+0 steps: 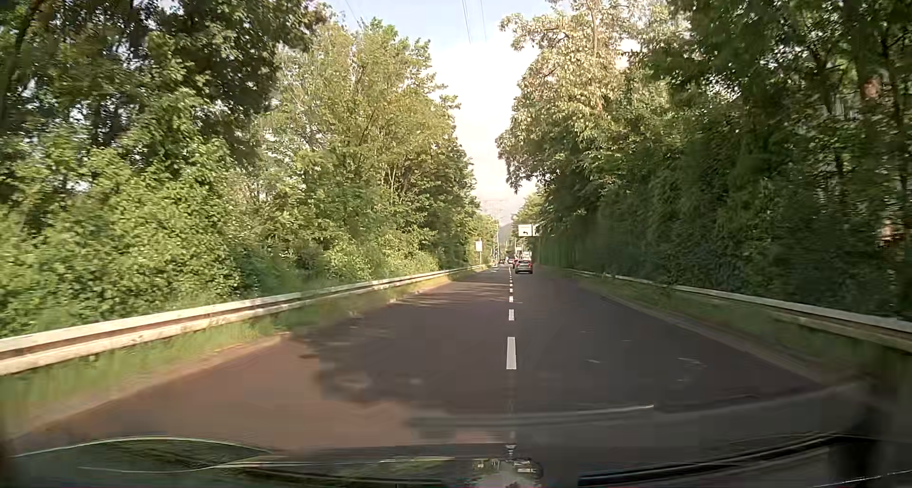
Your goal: Follow the waypoints while adhering to traffic rules and regulations
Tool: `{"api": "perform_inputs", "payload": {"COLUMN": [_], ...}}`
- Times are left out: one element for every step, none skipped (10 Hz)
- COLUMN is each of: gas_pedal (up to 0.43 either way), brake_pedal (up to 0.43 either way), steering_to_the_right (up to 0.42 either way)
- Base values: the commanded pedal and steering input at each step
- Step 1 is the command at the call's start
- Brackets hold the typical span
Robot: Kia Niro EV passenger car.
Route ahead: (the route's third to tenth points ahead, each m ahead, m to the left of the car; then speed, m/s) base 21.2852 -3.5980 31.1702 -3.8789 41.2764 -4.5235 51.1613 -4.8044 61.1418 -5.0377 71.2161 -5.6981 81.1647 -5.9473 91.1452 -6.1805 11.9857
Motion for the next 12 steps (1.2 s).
{"api": "perform_inputs", "payload": {"gas_pedal": [0.047,0.059,0.059,0.059,0.067,0.067,0.067,0.067,0.067,0.067,0.067,0.067], "brake_pedal": [0.0,0.0,0.0,0.0,0.0,0.0,0.0,0.0,0.0,0.0,0.0,0.0], "steering_to_the_right": [0.0,0.0,0.001,0.002,0.004,0.006,0.01,0.011,0.011,0.011,0.011,0.011]}}
